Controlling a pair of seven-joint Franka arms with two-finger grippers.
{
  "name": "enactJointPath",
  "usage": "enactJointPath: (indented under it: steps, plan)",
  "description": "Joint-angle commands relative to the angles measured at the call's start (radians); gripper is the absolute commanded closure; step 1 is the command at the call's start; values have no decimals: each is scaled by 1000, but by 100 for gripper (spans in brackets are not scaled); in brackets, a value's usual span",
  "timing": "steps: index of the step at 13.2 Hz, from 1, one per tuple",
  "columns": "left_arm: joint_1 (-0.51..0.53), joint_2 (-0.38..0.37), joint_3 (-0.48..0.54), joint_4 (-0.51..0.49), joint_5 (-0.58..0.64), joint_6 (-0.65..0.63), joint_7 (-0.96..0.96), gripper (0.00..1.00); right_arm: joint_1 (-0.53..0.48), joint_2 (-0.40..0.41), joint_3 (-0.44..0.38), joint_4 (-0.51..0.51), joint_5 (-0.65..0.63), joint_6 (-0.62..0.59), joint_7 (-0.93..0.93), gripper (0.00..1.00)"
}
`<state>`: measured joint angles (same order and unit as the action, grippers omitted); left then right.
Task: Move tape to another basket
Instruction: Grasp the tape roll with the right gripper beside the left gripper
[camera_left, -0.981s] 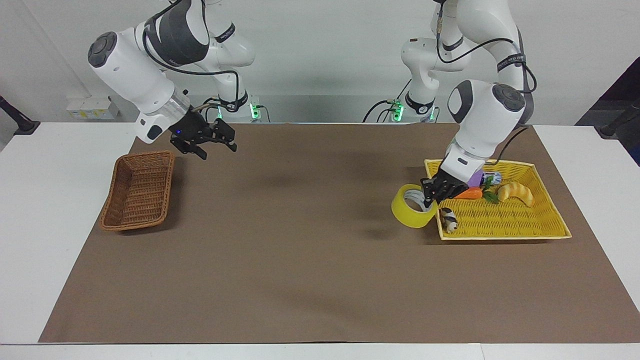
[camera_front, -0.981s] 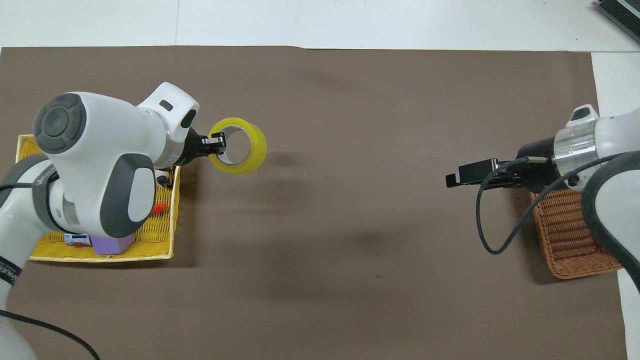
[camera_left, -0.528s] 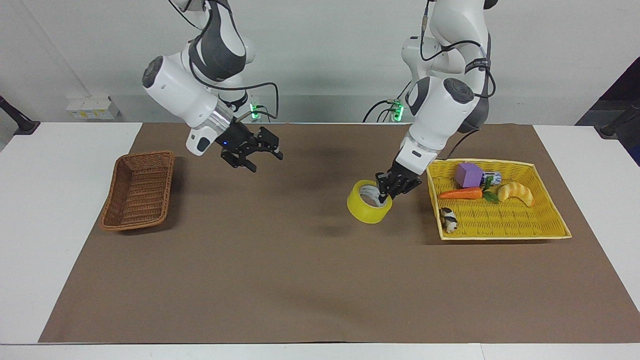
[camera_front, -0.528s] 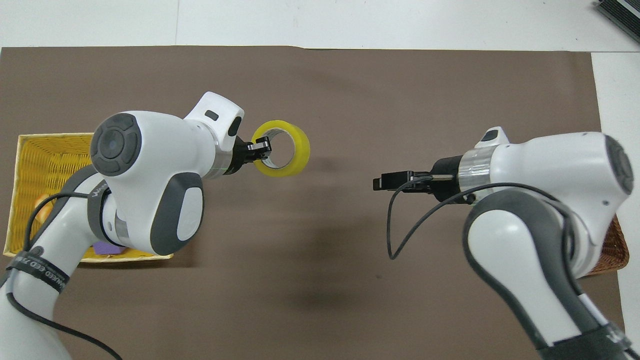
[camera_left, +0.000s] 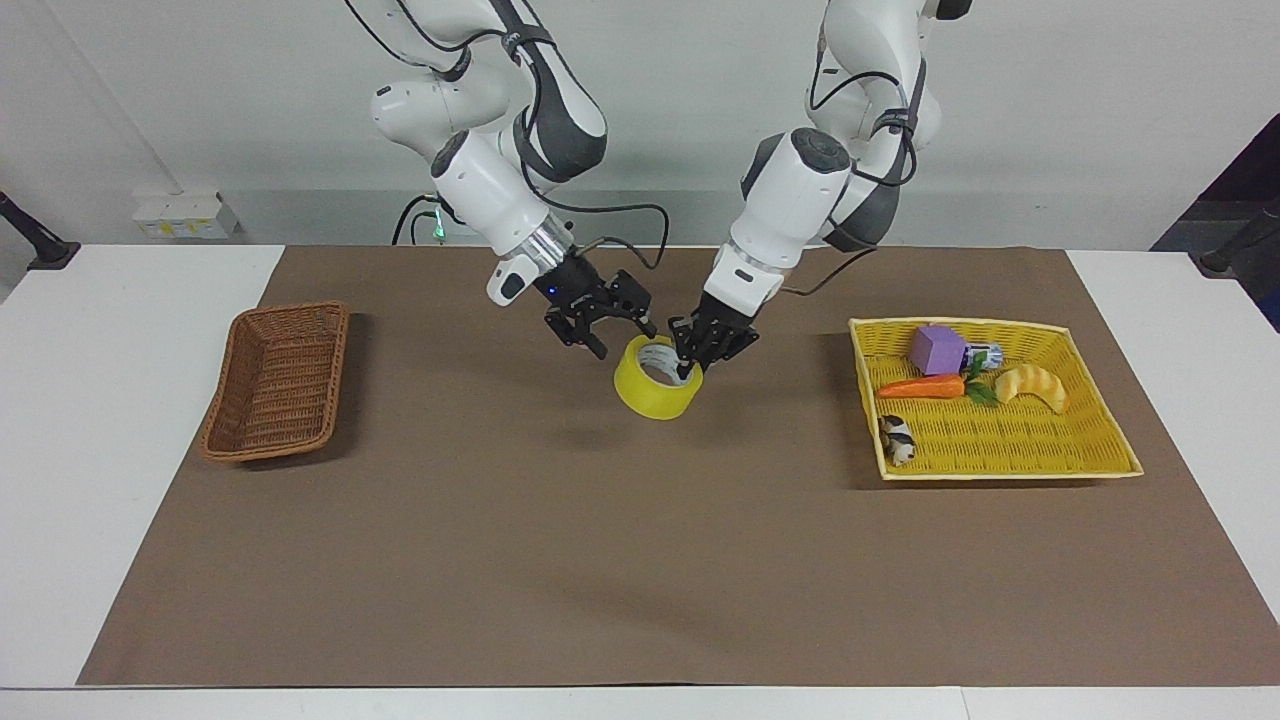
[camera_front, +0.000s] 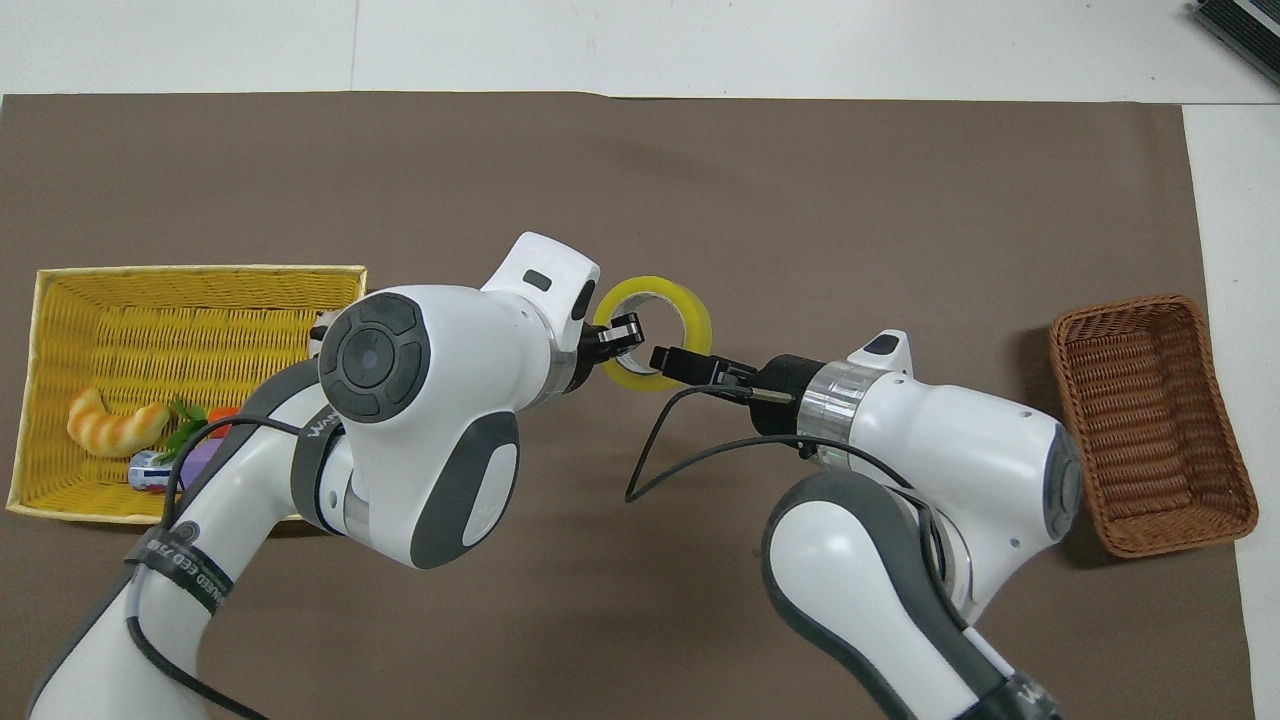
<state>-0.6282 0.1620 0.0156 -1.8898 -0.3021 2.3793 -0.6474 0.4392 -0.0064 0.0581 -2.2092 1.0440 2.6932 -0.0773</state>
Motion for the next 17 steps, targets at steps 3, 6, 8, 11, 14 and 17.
enactJointPath:
  steps: [3, 6, 8, 11, 14, 17]
  plan:
    - [-50, -16, 18, -11, -17, 3, -20, 100, -26, 29, -6, 23, 93, 36, -68, 0]
    - [-64, -16, 18, -9, -19, 1, -38, 100, -27, 86, -9, 77, 91, 33, -59, 0]
    - [-64, -16, 15, -9, -17, 1, -38, 100, -42, 97, -7, 100, 93, 33, -23, 55]
    - [-64, -18, 18, -9, -17, 0, -37, 100, -57, 112, -7, 123, 87, 30, -4, 100]
    - [-65, -18, 15, -8, -17, 0, -38, 100, -54, 114, -7, 125, 80, 25, -6, 100]
    - [-73, -18, 15, -8, -17, 0, -38, 100, -48, 103, -7, 112, 76, 11, -4, 100]
